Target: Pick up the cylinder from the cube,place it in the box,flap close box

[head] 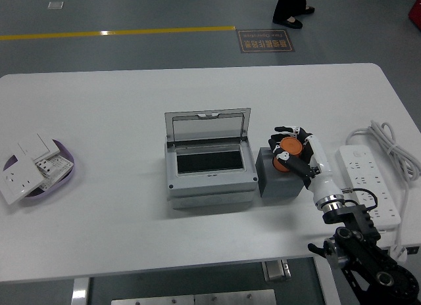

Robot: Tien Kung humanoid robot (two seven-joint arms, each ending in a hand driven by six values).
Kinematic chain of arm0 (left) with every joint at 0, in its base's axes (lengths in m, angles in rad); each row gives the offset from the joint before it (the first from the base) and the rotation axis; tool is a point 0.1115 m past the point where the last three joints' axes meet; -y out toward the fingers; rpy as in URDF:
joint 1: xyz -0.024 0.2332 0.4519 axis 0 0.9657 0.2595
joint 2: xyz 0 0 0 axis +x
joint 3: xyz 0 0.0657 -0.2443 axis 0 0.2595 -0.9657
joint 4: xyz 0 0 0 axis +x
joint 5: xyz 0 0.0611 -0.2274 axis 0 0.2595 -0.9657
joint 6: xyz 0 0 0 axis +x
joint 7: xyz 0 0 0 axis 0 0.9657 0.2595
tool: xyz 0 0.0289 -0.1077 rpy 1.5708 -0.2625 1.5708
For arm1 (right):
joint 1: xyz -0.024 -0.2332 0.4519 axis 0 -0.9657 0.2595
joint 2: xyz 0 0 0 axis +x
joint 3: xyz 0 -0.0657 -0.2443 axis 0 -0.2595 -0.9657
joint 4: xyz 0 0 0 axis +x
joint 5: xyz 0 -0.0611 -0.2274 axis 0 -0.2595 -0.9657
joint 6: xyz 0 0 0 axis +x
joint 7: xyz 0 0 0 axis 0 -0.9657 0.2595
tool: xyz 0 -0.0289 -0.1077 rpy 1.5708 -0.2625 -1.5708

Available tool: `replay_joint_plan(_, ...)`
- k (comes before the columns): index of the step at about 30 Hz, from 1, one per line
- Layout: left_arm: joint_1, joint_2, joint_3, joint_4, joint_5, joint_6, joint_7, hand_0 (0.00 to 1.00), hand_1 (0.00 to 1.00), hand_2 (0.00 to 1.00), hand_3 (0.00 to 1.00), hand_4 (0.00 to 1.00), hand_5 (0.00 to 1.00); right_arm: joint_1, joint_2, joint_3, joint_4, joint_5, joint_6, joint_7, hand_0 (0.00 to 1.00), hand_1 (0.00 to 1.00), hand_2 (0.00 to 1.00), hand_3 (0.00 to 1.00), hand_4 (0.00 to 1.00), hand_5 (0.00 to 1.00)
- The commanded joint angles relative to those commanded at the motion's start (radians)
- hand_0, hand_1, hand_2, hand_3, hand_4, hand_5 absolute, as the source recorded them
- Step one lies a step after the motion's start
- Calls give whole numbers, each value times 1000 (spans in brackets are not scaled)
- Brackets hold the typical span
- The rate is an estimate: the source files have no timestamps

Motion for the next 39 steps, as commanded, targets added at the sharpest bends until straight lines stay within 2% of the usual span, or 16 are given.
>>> replay_joint_plan(11, 0, -1, 0, 0, 0, 0, -1, 631, 657, 586, 669, 724, 388, 8, 7, 0, 2, -82, -25, -32, 585, 592, 531, 560, 719, 131)
replay_joint_plan(20, 0, -1, 0, 0, 0, 0, -1, 631, 657, 586, 669, 723, 386, 7, 5, -4, -2, -78, -40, -28, 584, 598, 526, 555, 685, 115)
replay_joint_plan(21, -1, 0, 0, 0, 0, 0, -1, 630, 657, 587, 669, 723, 384, 7, 5, -5, -3, -77, -42, -26, 642, 617, 535, 561, 591, 2)
replay_joint_plan(26, -1, 0, 0, 0, 1, 0, -1, 630, 657, 587, 669, 723, 384, 7, 3, -12, -3, -74, -48, -25, 642, 617, 535, 561, 591, 2)
replay_joint_plan(27, -1, 0, 0, 0, 1, 0, -1, 630, 657, 587, 669, 723, 385, 7, 3, -14, -3, -73, -49, -25, 692, 617, 517, 533, 433, 2)
replay_joint_plan(32, -1, -1, 0, 0, 1, 0, -2, 630, 657, 587, 669, 723, 385, 8, 3, -23, -2, -67, -56, -25, 692, 617, 517, 533, 433, 2)
replay_joint_plan(33, -1, -1, 0, 0, 0, 0, -2, 630, 658, 587, 669, 723, 385, 8, 3, -25, -2, -66, -58, -25, 681, 578, 494, 490, 243, 2)
replay_joint_plan(38, -2, -1, -1, 0, 1, 0, -2, 630, 658, 587, 669, 723, 385, 9, 3, -31, 1, -64, -63, -27, 681, 578, 494, 490, 243, 2)
replay_joint_plan(39, -2, -1, -1, 0, 0, 0, -2, 630, 658, 587, 669, 724, 386, 9, 3, -32, 2, -63, -64, -27, 539, 507, 458, 412, 163, 2)
